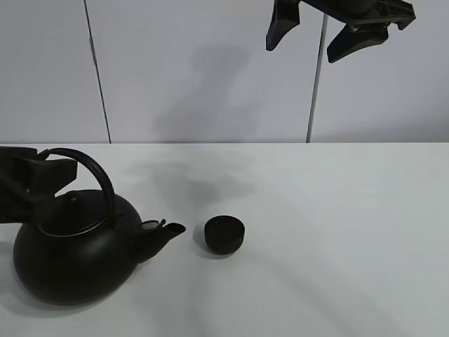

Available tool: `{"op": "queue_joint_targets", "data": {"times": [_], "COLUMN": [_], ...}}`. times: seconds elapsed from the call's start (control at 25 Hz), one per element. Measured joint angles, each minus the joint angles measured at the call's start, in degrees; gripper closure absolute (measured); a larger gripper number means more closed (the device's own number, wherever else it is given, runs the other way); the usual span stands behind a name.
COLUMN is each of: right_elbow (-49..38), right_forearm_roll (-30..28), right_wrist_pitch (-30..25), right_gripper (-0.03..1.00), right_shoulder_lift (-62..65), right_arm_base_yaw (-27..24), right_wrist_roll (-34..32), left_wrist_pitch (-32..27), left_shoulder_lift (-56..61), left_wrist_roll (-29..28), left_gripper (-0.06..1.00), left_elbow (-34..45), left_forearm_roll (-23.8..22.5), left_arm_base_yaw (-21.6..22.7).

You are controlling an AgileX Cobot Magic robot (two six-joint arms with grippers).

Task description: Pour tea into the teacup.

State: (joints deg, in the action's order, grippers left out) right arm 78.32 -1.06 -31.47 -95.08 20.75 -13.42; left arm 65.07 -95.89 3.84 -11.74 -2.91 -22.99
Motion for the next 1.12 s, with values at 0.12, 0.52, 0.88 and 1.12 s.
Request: {"op": "queue_joint_targets", "data": {"times": [0.12, 0.52, 0.88, 1.12], "right_elbow": [0.0, 0.0, 0.0, 0.0], "right_forearm_roll": [0.0, 0.0, 0.0, 0.0], "right_wrist_pitch": [0.0, 0.0, 0.0, 0.0], "right_gripper": [0.39, 0.39, 0.39, 0.39], "right_shoulder_lift": [0.0, 0.0, 0.0, 0.0], "right_arm_base_yaw": [0.0, 0.0, 0.0, 0.0], "right_wrist_roll": [0.0, 0.0, 0.0, 0.0], "left_wrist_pitch": [0.5, 1.1, 0.8, 0.8], "left_shoulder_lift": [0.0, 0.0, 1.9, 7.2], "left_wrist_roll": [-0.8, -1.0, -1.5, -1.6], "left_gripper": [0.48, 0.45, 0.44, 0.44], "left_elbow": [0.8, 3.3, 3.6, 3.6], "left_forearm_roll": [-0.3, -0.7, -1.2, -1.8], "left_arm_base_yaw": [0.0, 0.0, 0.0, 0.0]}}
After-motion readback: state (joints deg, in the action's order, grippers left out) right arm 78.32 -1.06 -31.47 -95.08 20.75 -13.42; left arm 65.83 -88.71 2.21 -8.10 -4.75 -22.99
